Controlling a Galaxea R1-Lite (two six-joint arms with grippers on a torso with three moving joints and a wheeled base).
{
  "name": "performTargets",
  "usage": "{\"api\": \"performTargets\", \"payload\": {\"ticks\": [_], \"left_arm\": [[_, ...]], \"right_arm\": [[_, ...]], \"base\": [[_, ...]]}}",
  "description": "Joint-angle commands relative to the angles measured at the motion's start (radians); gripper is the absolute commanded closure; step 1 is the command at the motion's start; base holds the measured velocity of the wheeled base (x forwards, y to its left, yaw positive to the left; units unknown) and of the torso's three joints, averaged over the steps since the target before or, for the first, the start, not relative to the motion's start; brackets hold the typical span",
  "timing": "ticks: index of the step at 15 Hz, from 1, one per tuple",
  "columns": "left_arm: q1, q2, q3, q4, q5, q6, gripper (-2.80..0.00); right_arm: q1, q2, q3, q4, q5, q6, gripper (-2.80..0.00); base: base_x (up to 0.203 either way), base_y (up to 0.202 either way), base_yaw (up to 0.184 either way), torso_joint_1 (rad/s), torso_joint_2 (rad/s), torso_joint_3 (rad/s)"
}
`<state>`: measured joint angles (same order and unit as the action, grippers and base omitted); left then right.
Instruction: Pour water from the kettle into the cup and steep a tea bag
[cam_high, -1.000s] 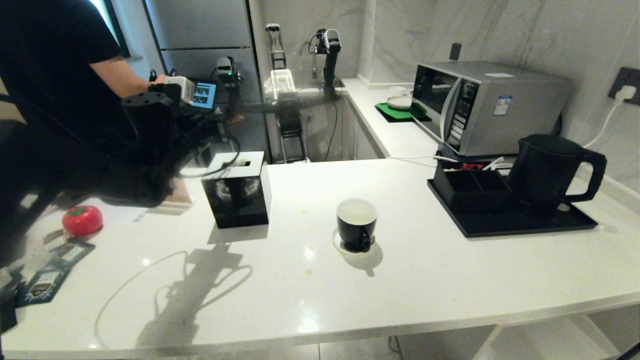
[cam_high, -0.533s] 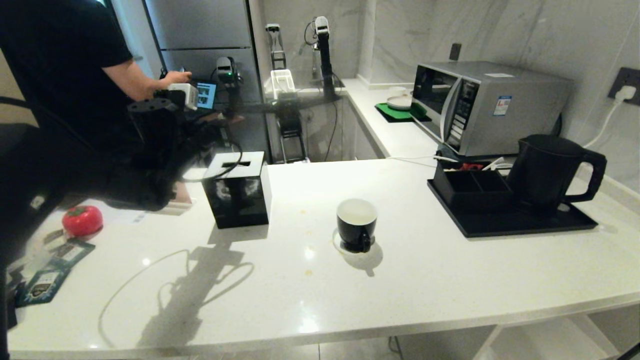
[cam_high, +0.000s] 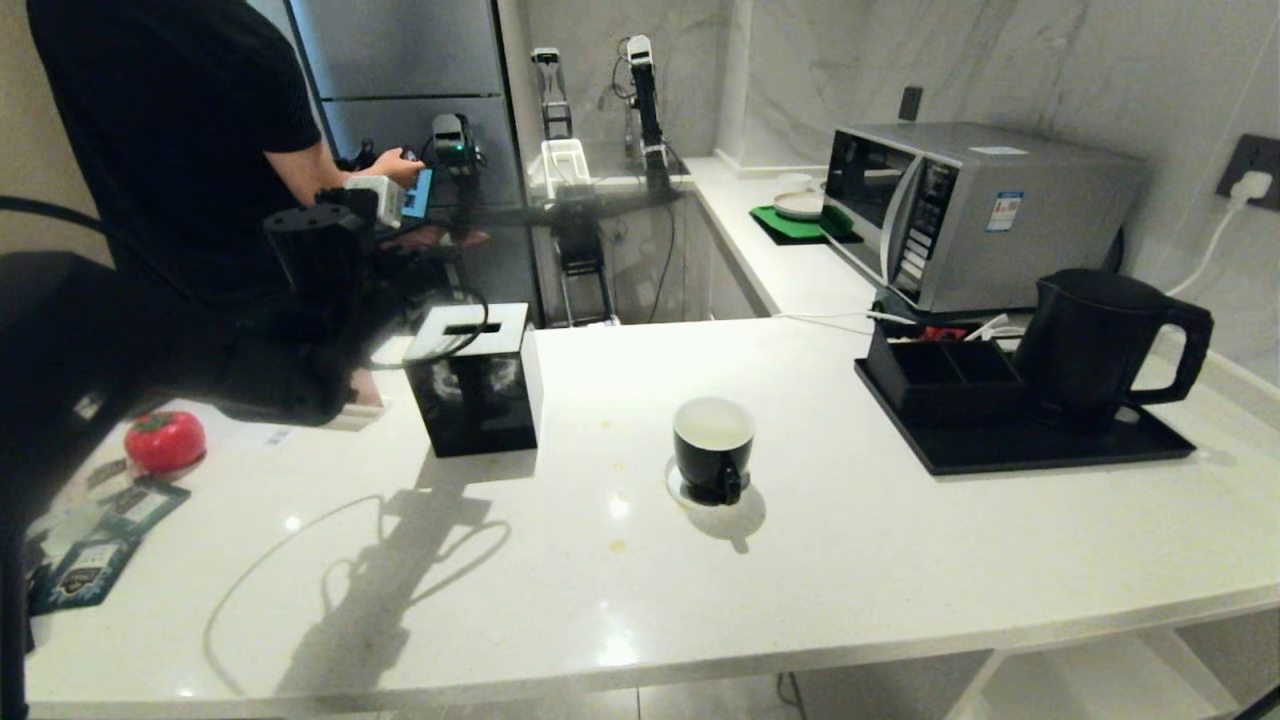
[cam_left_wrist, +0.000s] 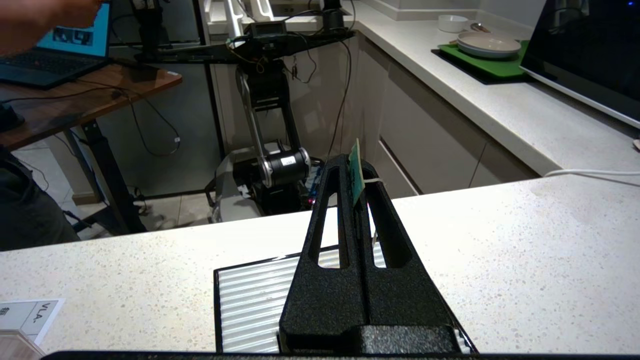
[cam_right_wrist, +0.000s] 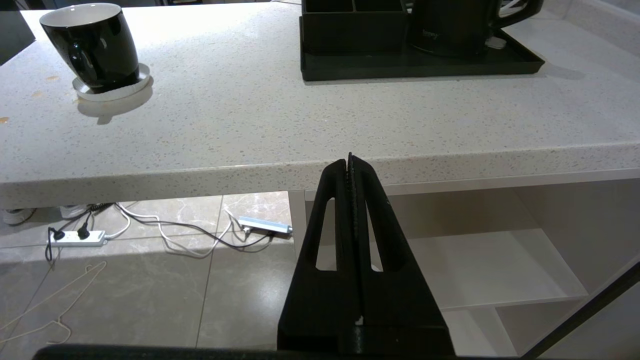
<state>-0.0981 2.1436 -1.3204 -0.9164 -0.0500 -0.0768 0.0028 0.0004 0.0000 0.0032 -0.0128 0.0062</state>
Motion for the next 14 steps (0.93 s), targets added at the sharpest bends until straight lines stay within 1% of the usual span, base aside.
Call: {"api": "performTargets", "payload": {"ticks": [1,7,8,14], "left_arm": [[0.0,0.004,0.0,-0.006,-0.001,0.0,0.0],[-0.008,0.01,0.001,-0.006,-0.001,0.0,0.0],[-0.009,0.01,0.001,-0.006,-0.001,0.0,-2.8],[-0.009,0.007,0.001,-0.007,0.003,0.0,-2.8]], "right_arm": [[0.0,0.0,0.0,0.0,0.0,0.0,0.0],[0.0,0.0,0.0,0.0,0.0,0.0,0.0],[0.0,0.0,0.0,0.0,0.0,0.0,0.0],[0.0,0.0,0.0,0.0,0.0,0.0,0.0]], "base": [[0.0,0.0,0.0,0.0,0.0,0.0],[0.0,0.0,0.0,0.0,0.0,0.0],[0.0,0.0,0.0,0.0,0.0,0.0],[0.0,0.0,0.0,0.0,0.0,0.0]]}}
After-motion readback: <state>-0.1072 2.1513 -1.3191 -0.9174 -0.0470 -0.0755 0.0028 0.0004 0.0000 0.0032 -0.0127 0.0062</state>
